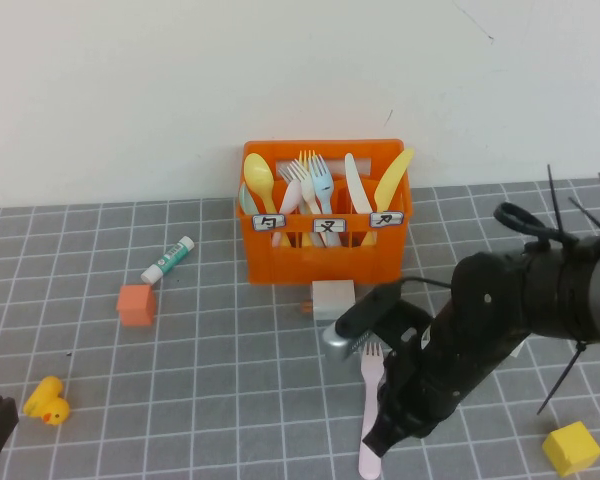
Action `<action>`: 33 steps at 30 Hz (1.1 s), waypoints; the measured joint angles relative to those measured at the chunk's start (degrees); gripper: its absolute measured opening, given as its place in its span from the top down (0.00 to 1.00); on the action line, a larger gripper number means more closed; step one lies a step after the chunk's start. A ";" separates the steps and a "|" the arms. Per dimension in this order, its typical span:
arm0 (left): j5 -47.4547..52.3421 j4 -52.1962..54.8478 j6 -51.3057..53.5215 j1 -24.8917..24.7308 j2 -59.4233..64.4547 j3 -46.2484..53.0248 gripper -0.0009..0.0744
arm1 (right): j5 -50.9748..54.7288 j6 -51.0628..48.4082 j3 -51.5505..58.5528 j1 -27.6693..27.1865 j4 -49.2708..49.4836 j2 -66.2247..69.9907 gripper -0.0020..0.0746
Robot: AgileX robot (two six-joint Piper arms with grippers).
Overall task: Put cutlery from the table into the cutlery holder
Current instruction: Pick up the fork
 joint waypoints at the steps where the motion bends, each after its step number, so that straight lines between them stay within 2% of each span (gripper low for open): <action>1: 0.00 0.00 0.00 0.00 0.00 0.00 0.99 | -0.01 -0.29 0.00 0.00 0.40 0.28 0.98; 6: 0.00 0.00 -0.11 0.00 0.00 0.00 0.99 | -0.01 2.87 0.03 0.12 4.03 1.77 0.96; 8: 0.00 0.00 -0.24 0.00 0.00 0.00 0.99 | 0.02 4.16 0.03 0.35 4.06 2.09 0.88; 10: 0.00 0.00 -0.59 0.00 0.00 0.00 0.99 | 1.55 6.74 -0.74 0.48 2.69 2.85 0.75; 13: 0.00 0.00 -1.19 0.00 0.00 0.00 0.99 | 2.98 13.41 -2.41 0.48 -1.68 4.04 0.48; 15: 0.00 0.00 -1.30 0.00 0.00 0.00 0.99 | 3.25 18.29 -3.91 0.48 -4.88 4.78 0.38; 19: 0.00 0.00 -1.62 0.00 0.00 0.00 0.99 | 3.48 23.05 -7.31 0.84 -8.08 6.29 0.33; 25: 0.00 0.00 -1.75 0.00 0.00 0.00 0.99 | 3.73 25.57 -11.53 3.69 -10.85 9.99 0.32; 33: 0.12 0.24 -2.11 0.00 0.00 0.00 0.99 | 7.30 34.12 -12.57 5.61 -24.67 12.52 0.32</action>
